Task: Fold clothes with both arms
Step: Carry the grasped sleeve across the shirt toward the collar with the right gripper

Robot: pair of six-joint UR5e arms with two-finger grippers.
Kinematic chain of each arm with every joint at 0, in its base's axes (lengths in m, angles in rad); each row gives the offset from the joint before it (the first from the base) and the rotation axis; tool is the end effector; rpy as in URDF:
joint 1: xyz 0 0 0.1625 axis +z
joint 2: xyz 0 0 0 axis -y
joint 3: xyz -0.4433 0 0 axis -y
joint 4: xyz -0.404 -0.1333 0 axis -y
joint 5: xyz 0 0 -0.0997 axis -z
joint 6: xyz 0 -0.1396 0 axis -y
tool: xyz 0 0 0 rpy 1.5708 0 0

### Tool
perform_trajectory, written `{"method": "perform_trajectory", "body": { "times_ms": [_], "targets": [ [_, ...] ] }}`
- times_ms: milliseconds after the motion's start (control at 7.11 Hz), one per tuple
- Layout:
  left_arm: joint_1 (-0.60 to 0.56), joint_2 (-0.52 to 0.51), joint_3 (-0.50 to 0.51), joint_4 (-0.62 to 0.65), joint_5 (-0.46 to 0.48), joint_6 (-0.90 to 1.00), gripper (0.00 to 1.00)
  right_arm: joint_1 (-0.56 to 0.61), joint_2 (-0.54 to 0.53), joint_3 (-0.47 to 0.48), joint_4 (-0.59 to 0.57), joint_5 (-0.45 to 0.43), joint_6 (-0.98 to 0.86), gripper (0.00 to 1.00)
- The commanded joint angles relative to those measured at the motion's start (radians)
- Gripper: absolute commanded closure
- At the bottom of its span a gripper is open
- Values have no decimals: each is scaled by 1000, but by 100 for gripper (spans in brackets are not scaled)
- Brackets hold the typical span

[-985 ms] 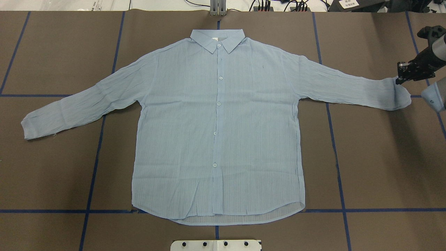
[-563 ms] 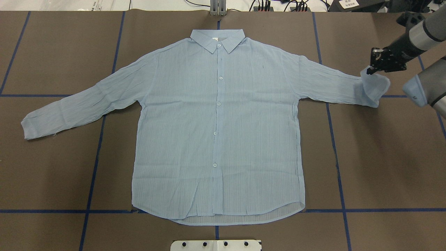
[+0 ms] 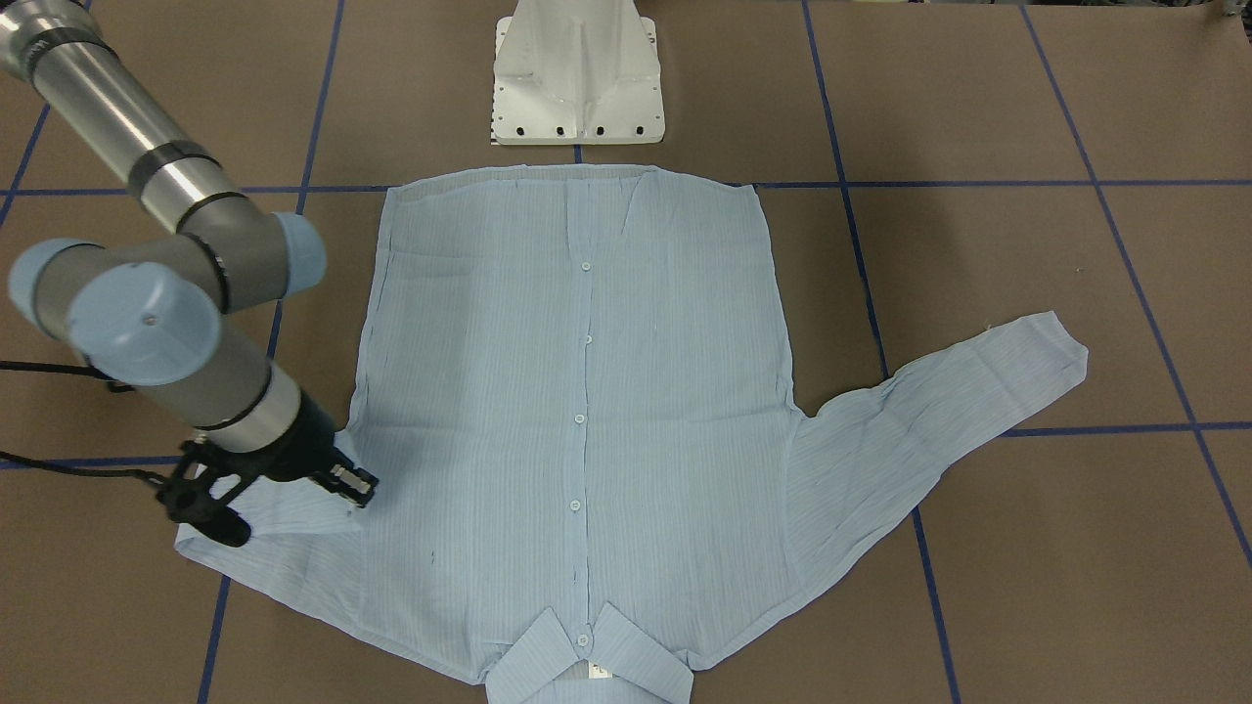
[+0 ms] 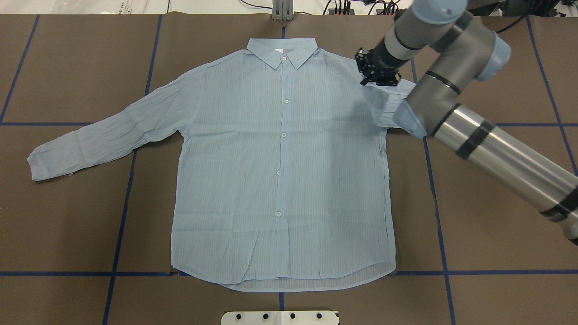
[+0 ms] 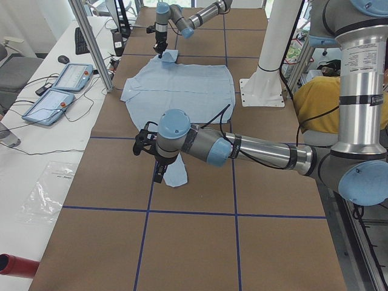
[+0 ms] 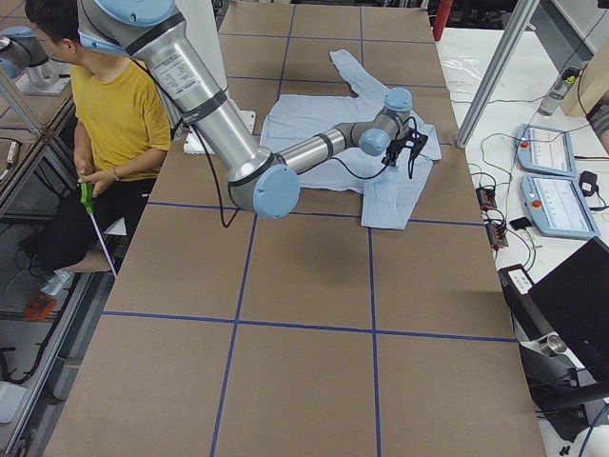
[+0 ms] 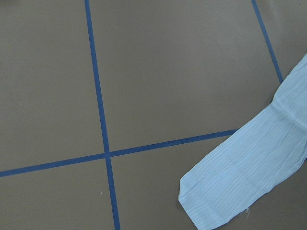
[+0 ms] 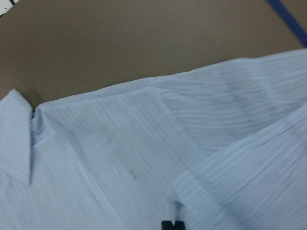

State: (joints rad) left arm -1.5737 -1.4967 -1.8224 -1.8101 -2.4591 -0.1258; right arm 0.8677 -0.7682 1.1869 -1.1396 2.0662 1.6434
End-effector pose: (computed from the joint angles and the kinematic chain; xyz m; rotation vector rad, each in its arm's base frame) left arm -0.0264 -0.4916 0.5734 0.3340 0.8961 0.0663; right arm -0.4959 -0.6886 0.3124 -0.1085 -0.9642 0.6570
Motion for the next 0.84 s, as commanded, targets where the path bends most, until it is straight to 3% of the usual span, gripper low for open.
{"method": "perform_trajectory", "body": {
  "times_ms": [0,141,281,703],
  "targets": [
    [0,12,-20,0,-4,2,0,-85,257,-203,-6,-107,110,100],
    [0,30,-55,2,-4,2,0,-111,301,-222,0,-112,127,100],
    [0,58,-90,0,-4,0,0,-160,326,-223,6,-171,169,100],
    [1,61,-92,0,-4,3,0,-219,377,-279,37,-250,226,100]
  ]
}}
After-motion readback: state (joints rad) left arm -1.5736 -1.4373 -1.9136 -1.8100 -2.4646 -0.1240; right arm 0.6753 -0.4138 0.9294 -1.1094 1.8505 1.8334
